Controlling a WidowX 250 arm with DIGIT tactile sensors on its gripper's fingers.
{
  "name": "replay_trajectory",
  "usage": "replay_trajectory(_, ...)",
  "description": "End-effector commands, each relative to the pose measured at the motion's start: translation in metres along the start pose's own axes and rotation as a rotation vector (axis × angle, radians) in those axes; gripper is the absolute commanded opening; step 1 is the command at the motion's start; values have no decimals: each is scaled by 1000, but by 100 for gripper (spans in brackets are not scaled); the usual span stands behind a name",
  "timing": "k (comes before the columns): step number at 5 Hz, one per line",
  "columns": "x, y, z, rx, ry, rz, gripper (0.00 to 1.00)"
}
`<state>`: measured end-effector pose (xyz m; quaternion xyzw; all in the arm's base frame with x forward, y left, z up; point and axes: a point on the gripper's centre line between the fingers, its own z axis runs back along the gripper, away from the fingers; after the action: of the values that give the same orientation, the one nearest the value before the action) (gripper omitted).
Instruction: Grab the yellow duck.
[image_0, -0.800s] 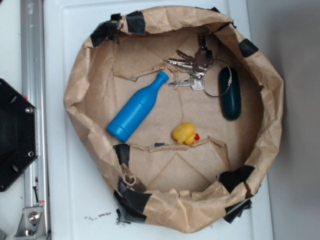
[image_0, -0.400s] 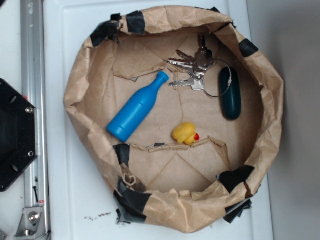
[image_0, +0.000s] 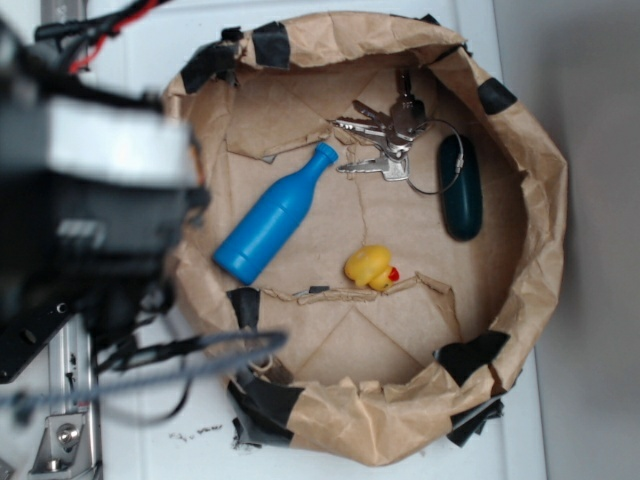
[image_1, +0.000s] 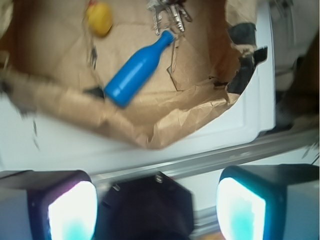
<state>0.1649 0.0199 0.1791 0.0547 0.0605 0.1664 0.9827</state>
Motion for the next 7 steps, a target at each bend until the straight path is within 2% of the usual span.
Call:
replay_trajectory(1, 55, -6, -21, -103, -259, 334, 100)
replay_trajectory(2, 83, -17, -49, -108, -292, 298, 100)
replay_trajectory(4, 112, -21, -102, -24, -230, 286, 100)
replay_trajectory(5, 118, -33, -101, -76, -268, 300, 100)
replay_trajectory(6, 120, -51, -97, -131, -242, 242, 100)
replay_trajectory(7, 112, -59, -83, -141, -238, 214, 100)
